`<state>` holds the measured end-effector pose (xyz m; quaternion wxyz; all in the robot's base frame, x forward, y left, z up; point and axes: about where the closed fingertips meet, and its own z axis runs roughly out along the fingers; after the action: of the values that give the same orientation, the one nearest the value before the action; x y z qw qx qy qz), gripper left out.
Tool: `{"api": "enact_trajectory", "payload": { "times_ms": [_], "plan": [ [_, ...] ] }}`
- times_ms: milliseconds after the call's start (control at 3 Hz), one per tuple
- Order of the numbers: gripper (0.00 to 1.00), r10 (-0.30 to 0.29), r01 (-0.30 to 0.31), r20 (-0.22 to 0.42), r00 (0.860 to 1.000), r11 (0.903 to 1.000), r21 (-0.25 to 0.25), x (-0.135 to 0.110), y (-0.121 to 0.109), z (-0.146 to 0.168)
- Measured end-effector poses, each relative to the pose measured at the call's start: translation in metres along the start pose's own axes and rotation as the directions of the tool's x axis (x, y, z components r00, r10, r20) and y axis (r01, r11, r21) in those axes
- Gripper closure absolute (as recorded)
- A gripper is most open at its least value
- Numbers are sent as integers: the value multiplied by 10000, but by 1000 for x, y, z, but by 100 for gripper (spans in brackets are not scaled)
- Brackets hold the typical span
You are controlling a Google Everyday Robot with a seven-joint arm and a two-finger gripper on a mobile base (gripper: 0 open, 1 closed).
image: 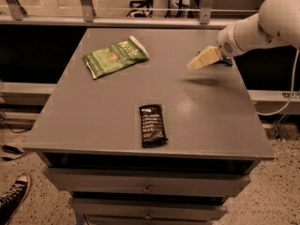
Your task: Move rxbar blueberry near rxbar chocolate
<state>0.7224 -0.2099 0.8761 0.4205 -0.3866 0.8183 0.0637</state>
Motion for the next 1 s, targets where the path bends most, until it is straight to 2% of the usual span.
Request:
{"api": "enact_trajectory", "payload": {
  "times_ms": [333, 667, 1000],
  "plan": [
    [0, 306, -305, -8, 9995, 9989, 366, 15, -25, 18],
    [28, 496, -493, -39, 9988, 9969, 620, 24, -38, 24],
    [51, 681, -675, -83, 9976, 9955, 660, 27, -39, 26]
  ]
}}
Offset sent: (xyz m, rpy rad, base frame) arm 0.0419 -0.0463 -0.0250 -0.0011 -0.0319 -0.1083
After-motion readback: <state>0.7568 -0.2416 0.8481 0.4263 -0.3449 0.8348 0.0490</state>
